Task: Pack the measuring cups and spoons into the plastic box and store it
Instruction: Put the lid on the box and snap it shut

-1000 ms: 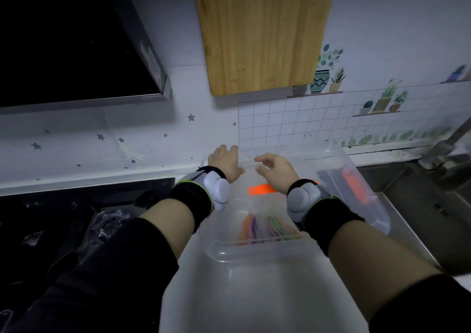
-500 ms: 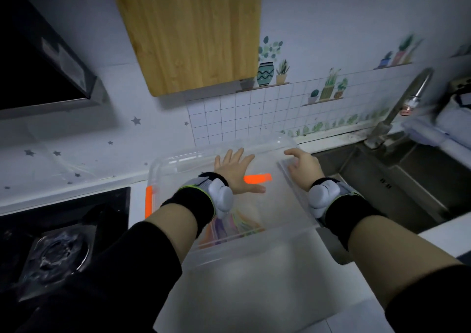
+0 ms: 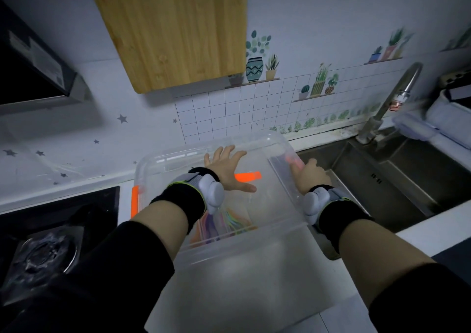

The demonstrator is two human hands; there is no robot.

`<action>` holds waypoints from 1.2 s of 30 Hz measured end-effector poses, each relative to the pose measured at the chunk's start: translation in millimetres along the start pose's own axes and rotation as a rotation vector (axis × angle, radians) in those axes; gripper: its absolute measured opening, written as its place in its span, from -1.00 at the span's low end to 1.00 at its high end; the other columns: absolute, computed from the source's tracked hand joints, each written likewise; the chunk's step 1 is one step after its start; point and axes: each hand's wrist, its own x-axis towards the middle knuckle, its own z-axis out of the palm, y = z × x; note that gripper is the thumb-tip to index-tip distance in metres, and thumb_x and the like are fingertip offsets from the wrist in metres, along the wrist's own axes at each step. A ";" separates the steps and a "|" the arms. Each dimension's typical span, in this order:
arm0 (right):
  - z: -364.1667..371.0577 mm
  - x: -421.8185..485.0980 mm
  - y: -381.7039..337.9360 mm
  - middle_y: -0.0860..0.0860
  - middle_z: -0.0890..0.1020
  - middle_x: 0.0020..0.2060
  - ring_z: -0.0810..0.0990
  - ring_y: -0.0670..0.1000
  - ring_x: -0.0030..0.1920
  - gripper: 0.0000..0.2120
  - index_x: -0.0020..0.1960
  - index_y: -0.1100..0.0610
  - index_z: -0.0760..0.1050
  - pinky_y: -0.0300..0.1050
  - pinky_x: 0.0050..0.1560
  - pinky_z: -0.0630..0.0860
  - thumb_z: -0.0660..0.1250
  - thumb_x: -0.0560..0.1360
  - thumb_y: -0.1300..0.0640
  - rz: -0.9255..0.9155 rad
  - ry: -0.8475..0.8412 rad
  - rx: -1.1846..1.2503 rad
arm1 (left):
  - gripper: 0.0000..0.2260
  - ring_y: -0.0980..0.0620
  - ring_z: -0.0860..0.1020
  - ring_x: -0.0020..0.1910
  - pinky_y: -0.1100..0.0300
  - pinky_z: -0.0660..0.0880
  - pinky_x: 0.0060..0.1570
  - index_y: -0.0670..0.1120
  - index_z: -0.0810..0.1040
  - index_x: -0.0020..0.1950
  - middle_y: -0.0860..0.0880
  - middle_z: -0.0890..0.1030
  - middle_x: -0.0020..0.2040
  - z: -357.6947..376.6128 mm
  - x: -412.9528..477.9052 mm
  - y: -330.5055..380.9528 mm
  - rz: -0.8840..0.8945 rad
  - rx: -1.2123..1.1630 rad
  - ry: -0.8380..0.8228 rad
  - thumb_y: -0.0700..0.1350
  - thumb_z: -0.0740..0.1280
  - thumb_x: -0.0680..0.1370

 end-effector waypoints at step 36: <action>-5.0 -19.8 0.8 0.23 0.50 0.21 0.49 0.24 0.22 -0.71 0.24 0.22 0.30 0.05 0.16 0.38 0.06 0.60 0.08 -0.205 0.139 -0.282 | -0.34 -0.05 0.02 0.54 -0.15 -0.09 0.48 0.02 0.07 0.52 -0.07 0.02 0.56 12.8 -55.9 -1.1 -0.151 0.047 0.166 0.28 0.15 0.52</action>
